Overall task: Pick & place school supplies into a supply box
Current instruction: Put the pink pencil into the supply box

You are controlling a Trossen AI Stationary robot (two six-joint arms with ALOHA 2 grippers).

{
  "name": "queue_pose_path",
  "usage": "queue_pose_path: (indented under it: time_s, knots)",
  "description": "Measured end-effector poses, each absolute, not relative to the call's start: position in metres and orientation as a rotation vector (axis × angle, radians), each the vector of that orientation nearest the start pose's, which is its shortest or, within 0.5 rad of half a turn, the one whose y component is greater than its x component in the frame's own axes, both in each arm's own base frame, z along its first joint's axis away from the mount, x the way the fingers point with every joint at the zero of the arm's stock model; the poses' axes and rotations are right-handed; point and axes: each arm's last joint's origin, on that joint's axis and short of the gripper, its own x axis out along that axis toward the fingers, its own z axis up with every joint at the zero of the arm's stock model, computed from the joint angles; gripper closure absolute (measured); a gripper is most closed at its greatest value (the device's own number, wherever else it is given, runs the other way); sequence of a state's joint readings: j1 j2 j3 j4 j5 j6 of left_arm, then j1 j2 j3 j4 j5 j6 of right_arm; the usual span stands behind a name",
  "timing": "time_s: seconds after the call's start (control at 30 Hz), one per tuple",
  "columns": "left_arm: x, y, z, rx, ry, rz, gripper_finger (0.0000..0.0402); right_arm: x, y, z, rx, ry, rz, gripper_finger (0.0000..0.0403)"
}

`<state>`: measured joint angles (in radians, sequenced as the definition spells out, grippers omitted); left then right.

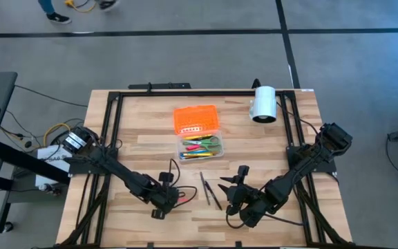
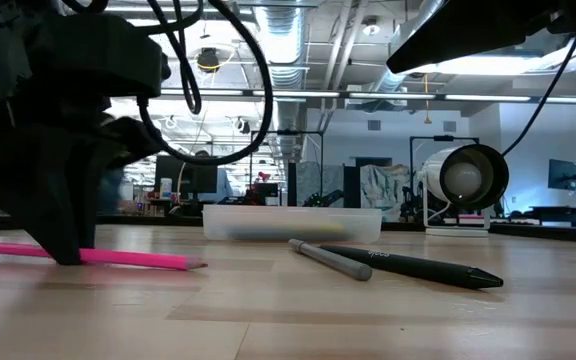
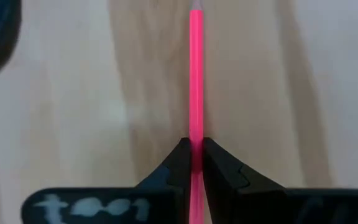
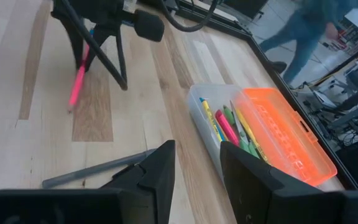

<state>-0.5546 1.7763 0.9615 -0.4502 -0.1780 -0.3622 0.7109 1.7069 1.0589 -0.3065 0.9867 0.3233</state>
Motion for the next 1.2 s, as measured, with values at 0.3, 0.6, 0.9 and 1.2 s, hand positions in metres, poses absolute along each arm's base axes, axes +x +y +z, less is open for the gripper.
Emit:
queue_pose_path:
  time_s: [0.3,0.6,0.9,1.2]
  knots:
    - [0.275,-0.159,0.156,0.270,1.257,0.033,0.0387,0.270,0.201,0.197,-0.410,0.576,-0.348,0.0281]
    - [0.288,-0.145,0.175,0.388,1.182,0.215,0.0387,0.270,0.201,0.197,-0.410,0.576,-0.348,0.0281]
    - [0.317,-0.090,0.191,0.427,1.121,0.466,0.0387,0.270,0.201,0.197,-0.410,0.576,-0.348,0.0281]
    - [0.352,-0.035,0.197,0.287,1.010,0.428,0.0387,0.270,0.201,0.197,-0.411,0.576,-0.348,0.0281]
